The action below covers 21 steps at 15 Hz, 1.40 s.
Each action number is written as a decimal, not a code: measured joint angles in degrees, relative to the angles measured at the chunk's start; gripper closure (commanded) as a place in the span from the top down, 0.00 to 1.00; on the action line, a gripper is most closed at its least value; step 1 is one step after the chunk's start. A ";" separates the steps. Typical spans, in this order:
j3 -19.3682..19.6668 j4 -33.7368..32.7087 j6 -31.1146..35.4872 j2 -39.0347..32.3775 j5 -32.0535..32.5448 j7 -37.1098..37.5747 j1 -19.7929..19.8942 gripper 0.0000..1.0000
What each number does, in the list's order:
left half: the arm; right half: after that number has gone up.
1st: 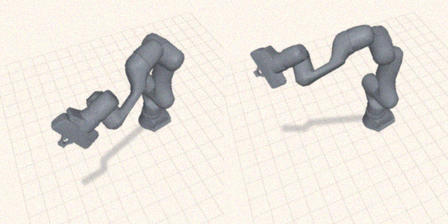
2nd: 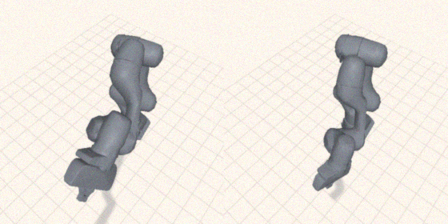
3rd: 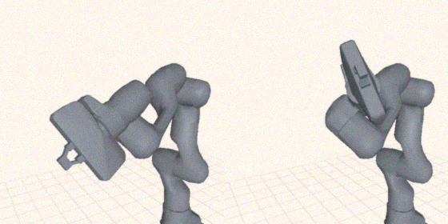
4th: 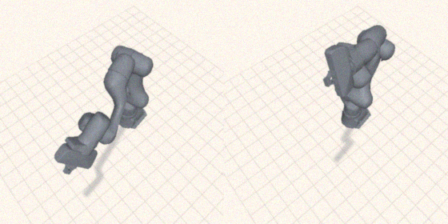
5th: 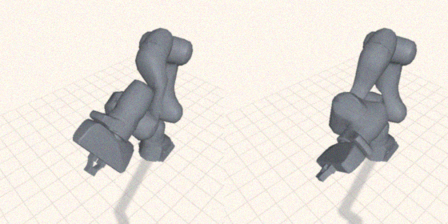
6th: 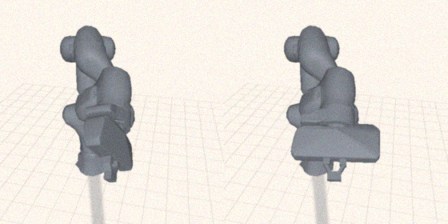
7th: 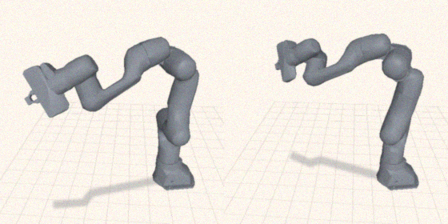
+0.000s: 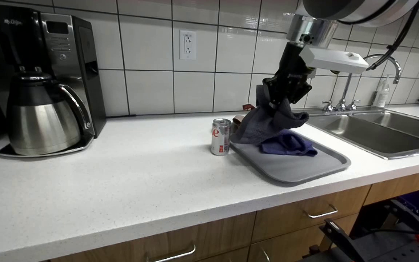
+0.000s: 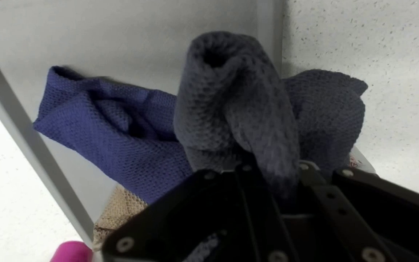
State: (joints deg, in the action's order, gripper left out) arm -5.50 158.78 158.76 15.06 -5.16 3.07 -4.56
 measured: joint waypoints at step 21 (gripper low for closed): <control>-8.51 -3.21 0.00 1.95 0.04 2.73 -9.30 0.04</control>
State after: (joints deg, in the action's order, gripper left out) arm -14.00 155.56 158.76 17.01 -5.11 5.80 -13.87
